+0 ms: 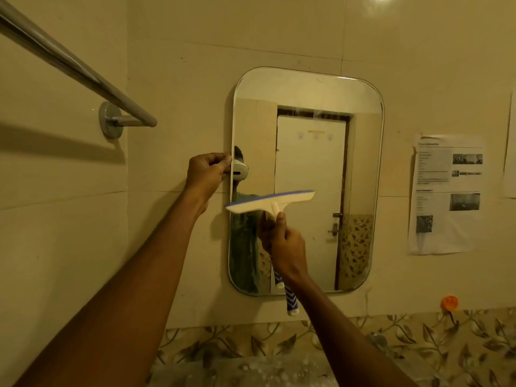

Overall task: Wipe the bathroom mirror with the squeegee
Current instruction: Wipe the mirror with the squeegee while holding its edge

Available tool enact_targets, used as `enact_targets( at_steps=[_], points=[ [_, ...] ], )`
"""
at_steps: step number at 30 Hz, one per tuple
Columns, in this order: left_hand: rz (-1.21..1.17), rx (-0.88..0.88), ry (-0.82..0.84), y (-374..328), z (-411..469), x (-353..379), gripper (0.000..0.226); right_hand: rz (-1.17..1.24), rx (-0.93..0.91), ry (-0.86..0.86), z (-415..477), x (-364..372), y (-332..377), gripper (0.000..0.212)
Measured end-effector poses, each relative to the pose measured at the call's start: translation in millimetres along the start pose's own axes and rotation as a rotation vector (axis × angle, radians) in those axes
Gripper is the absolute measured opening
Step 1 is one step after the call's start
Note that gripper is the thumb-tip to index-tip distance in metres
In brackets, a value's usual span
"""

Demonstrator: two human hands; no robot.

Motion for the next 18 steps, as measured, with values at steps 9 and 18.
enact_targets(
  at_steps=[9, 18],
  points=[
    [-0.004, -0.027, 0.022, 11.8, -5.8, -3.8, 0.026, -0.013, 0.031, 0.044, -3.3, 4.1, -3.7, 0.071],
    [-0.002, 0.022, 0.036, 10.0, -10.7, -4.4, 0.035, -0.224, 0.095, 0.14, -67.9, -16.5, -80.6, 0.069]
  ],
)
Point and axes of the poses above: each hand's wrist, its own z-axis towards the middle knuckle, its own x-axis out of the palm, y = z × x, the point moved 6 cm from there along z, towards the middle knuckle, and after that the axes turned 8 degrees about -y, right-handed, at the moved point
